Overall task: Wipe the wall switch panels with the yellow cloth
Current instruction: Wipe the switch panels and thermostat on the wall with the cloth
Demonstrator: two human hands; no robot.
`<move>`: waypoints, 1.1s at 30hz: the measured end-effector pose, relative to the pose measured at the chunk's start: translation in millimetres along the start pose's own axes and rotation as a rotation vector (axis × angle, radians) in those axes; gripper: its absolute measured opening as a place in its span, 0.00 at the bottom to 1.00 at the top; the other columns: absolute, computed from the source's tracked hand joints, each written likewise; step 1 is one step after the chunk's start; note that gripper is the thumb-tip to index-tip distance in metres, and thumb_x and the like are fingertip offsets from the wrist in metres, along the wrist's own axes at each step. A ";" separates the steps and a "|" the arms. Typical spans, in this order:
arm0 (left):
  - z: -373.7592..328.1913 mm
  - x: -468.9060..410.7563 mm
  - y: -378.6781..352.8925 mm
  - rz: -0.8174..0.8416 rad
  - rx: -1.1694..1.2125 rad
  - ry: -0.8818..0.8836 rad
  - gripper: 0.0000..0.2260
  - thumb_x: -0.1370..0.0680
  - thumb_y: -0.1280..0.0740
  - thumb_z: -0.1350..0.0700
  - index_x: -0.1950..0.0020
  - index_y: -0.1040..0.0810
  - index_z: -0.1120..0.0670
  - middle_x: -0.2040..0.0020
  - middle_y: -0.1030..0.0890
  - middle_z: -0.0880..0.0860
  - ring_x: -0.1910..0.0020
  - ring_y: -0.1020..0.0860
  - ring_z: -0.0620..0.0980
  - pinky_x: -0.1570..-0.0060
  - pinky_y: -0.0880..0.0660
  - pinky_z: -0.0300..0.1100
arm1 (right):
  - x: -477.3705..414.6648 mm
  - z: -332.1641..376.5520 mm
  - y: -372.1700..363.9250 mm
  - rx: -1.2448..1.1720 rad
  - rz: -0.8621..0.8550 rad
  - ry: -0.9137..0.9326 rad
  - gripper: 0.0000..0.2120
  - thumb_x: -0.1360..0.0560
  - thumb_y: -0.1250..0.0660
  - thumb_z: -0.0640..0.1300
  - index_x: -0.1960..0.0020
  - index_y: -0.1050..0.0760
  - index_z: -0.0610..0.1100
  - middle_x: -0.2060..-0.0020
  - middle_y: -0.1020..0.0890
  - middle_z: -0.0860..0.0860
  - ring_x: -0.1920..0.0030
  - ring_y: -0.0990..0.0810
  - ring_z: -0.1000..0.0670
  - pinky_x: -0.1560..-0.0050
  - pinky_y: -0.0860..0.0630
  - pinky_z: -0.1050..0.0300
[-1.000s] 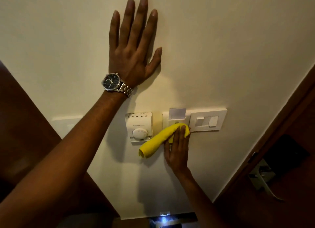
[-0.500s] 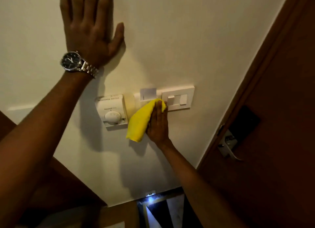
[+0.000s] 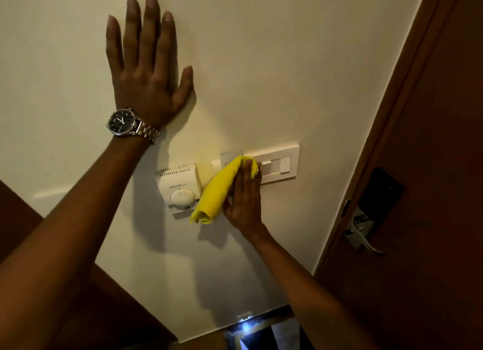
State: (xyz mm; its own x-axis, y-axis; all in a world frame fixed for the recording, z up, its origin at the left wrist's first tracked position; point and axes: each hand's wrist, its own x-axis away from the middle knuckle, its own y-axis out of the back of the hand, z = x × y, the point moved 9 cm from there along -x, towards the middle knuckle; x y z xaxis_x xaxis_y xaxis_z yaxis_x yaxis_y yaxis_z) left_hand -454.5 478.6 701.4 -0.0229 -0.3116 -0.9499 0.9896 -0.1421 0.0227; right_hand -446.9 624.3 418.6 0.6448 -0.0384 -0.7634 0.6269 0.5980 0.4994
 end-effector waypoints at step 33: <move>2.2 1.0 -2.4 0.030 0.031 0.007 0.30 0.14 0.40 0.41 0.18 0.35 0.59 0.21 0.32 0.64 0.23 0.33 0.68 0.23 0.38 0.65 | 18.0 27.5 -22.4 0.170 -0.024 0.141 0.36 0.18 0.41 0.57 0.19 0.54 0.43 0.19 0.51 0.46 0.19 0.51 0.39 0.19 0.51 0.43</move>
State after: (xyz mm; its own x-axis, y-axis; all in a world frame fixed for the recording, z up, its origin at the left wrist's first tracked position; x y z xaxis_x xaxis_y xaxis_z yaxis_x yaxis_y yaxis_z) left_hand -457.2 476.6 701.1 0.0077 -0.3094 -0.9509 0.9850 -0.1617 0.0606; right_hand -437.2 588.2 404.9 0.5687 0.0688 -0.8197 0.7135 0.4546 0.5332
